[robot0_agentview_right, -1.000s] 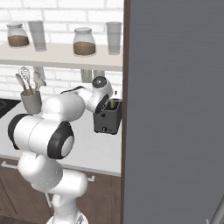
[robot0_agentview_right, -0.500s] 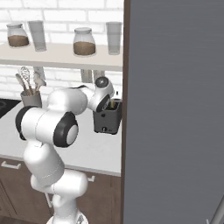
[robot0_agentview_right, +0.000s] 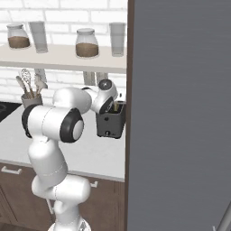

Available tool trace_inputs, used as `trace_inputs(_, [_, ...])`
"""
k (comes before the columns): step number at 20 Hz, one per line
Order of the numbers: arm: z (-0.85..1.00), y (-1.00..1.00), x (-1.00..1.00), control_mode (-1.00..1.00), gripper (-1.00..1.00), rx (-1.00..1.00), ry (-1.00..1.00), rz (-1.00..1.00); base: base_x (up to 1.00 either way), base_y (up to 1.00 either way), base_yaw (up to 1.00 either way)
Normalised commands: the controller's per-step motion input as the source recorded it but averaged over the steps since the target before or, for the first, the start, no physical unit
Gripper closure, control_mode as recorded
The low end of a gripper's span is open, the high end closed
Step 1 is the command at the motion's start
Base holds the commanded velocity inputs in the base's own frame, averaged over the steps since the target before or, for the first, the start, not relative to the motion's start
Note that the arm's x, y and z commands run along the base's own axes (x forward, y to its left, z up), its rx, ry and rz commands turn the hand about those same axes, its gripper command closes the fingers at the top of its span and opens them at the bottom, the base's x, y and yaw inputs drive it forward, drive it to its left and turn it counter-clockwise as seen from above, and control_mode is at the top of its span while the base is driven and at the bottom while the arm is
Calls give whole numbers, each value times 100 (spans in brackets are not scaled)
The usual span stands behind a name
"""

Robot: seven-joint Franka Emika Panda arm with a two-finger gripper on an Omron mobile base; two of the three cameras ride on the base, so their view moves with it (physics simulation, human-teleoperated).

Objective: Start the toaster. Once the lever pops up, take the bread to the plate on the dining counter.

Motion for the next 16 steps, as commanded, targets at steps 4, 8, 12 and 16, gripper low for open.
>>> trace_inputs(4, [-1,0,16,-100,-100,0,0,0,0,0,0])
trace_inputs(8, [-11,0,10,-100,-100,0,0,0,0,0,0])
trace_inputs(12, [-20,0,7,-100,-100,0,-1,0,0,0,0])
trace_inputs(16, [-11,0,18,-100,-100,0,-2,0,0,0,0])
